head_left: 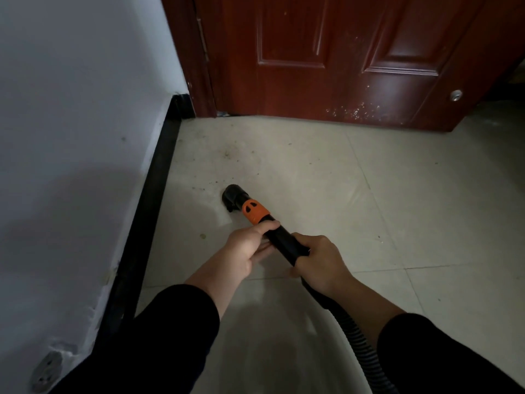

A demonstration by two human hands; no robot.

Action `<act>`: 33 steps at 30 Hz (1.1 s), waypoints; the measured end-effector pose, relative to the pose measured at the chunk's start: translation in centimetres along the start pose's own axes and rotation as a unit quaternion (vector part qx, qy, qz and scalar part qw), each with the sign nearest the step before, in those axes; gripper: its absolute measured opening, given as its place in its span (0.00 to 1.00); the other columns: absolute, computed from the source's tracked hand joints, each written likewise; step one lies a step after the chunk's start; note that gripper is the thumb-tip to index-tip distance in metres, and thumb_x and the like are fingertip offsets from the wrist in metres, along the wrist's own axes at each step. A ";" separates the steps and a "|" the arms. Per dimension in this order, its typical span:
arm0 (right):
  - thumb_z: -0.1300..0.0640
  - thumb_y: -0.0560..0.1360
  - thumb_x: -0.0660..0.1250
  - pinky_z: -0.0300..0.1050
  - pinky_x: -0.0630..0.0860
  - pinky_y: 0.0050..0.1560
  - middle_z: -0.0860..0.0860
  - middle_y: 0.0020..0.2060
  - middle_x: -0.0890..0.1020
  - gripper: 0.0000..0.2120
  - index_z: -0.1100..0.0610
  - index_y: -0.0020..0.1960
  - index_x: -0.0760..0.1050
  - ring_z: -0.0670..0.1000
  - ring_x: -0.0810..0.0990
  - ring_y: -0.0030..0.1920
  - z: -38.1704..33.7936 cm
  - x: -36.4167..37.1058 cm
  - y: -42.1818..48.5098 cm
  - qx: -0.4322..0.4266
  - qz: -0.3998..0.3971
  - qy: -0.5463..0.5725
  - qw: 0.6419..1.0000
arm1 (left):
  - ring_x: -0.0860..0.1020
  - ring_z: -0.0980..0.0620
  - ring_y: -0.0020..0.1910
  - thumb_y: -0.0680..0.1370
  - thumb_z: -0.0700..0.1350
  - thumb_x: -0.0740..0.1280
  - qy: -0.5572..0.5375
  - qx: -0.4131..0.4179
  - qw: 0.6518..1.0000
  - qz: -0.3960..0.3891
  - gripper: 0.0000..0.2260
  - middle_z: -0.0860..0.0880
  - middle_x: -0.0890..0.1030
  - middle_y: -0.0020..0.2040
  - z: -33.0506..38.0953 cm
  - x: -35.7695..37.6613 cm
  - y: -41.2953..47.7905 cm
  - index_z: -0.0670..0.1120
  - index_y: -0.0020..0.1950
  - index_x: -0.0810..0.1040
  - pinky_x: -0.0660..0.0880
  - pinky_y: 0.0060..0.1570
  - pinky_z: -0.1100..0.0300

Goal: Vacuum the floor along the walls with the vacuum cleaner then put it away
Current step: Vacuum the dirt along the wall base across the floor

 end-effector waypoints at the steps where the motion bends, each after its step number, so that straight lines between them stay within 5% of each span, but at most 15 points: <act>1: 0.67 0.64 0.69 0.42 0.72 0.34 0.58 0.36 0.81 0.15 0.53 0.48 0.80 0.52 0.77 0.33 -0.3 0.3 0.4 -0.003 -0.003 0.000 1.000 | 0.81 0.46 0.52 0.73 0.41 0.75 0.001 0.002 1.000 -0.003 0.10 0.43 0.81 0.50 0.2 -0.3 0.4 0.42 0.48 0.76 0.80 0.45 0.59; 7: 0.67 0.62 0.72 0.39 0.70 0.31 0.50 0.30 0.77 0.17 0.51 0.47 0.82 0.46 0.73 0.28 -1.2 0.0 2.1 0.012 -0.007 -0.001 1.000 | 0.82 0.48 0.50 0.72 0.42 0.76 -0.020 0.007 1.000 -0.004 0.11 0.44 0.81 0.50 1.1 -0.4 2.3 0.42 0.49 0.76 0.81 0.36 0.63; 12: 0.66 0.63 0.75 0.40 0.72 0.37 0.52 0.34 0.80 0.17 0.53 0.50 0.82 0.48 0.76 0.34 -2.7 -0.8 3.7 0.029 -0.039 -0.035 0.998 | 0.81 0.51 0.40 0.71 0.40 0.76 -0.080 -0.004 0.997 -0.002 0.11 0.45 0.81 0.42 2.0 0.0 2.9 0.40 0.47 0.77 0.78 0.30 0.65; 19: 0.67 0.63 0.75 0.44 0.77 0.48 0.56 0.41 0.85 0.21 0.52 0.53 0.83 0.55 0.82 0.46 -3.0 0.2 5.6 0.022 -0.071 -0.043 0.996 | 0.82 0.52 0.41 0.71 0.40 0.76 -0.111 0.016 0.993 0.024 0.14 0.43 0.83 0.47 2.4 -1.3 3.3 0.38 0.53 0.78 0.81 0.36 0.64; 23: 0.68 0.63 0.75 0.42 0.75 0.43 0.56 0.40 0.84 0.20 0.52 0.52 0.83 0.52 0.80 0.42 -2.9 -0.1 6.4 0.008 -0.074 -0.031 0.997 | 0.83 0.52 0.41 0.71 0.41 0.76 -0.113 0.033 0.993 0.025 0.14 0.43 0.84 0.47 2.5 -0.9 3.5 0.39 0.54 0.80 0.81 0.42 0.63; 33: 0.66 0.64 0.75 0.40 0.73 0.39 0.54 0.38 0.81 0.17 0.55 0.51 0.83 0.51 0.77 0.38 -5.5 2.6 7.4 -0.011 -0.097 0.000 0.995 | 0.81 0.49 0.47 0.72 0.41 0.76 -0.098 0.067 0.992 0.049 0.15 0.42 0.82 0.53 4.6 -4.1 3.5 0.40 0.55 0.78 0.79 0.36 0.64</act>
Point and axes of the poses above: each hand's wrist, its own y-axis towards the middle knuckle, its own x-axis out of the palm, z = x × y, the point moved 7 cm from there along y, towards the middle knuckle
